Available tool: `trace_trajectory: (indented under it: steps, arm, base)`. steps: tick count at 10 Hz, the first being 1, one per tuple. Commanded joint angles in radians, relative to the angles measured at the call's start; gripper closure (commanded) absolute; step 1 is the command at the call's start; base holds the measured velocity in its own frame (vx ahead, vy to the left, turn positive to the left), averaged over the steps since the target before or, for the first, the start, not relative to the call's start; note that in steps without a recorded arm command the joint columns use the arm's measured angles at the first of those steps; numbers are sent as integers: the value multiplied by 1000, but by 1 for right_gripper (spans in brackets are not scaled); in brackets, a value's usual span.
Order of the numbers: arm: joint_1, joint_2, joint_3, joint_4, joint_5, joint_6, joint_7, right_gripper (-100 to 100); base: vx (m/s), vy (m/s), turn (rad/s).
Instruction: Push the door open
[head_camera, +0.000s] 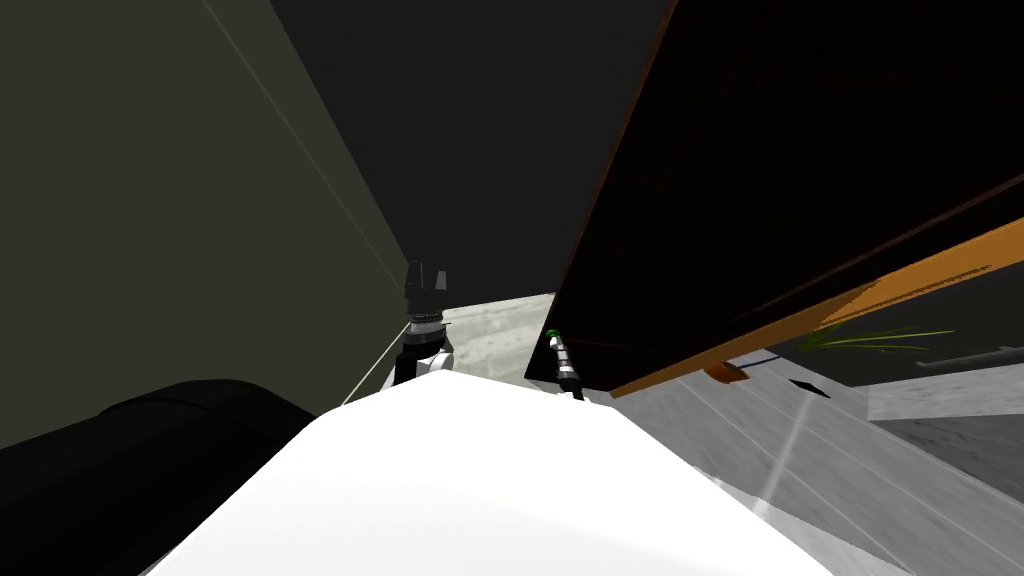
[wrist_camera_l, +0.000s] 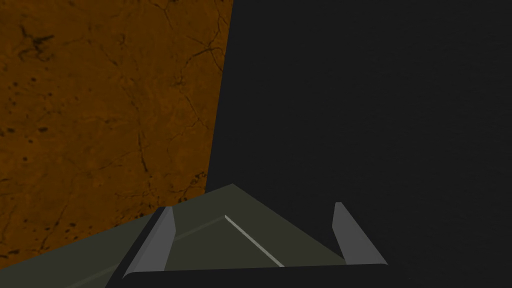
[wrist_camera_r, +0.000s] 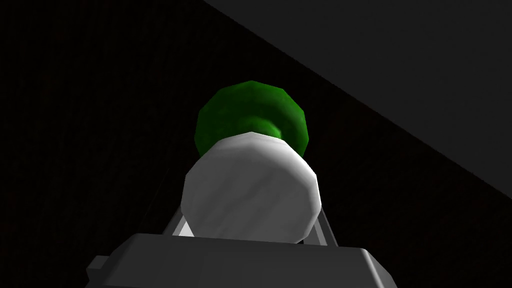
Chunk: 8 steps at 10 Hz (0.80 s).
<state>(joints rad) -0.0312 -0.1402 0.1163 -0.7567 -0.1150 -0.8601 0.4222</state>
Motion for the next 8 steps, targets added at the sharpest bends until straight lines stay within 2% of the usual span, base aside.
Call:
trace_trajectory:
  steps: [1,2,3,5,6,7,8]
  arm:
    - [-7,-1,1,0,-12,-5,-32,100]
    - [-11,0,6,2,-36,-7,-70,100]
    - [-11,0,6,2,-36,-7,-73,100]
    - [-17,4,17,7,-83,-11,-140,100]
    - [-17,4,17,7,-83,-11,-156,100]
    - [-20,5,22,10,-107,-12,-192,100]
    - [-20,5,22,10,-107,-12,-198,100]
  base:
    - [42,5,4]
    - [41,4,7]
    - [34,3,5]
    - [57,7,7]
    - [56,6,0]
    - [53,3,9]
    - [39,2,10]
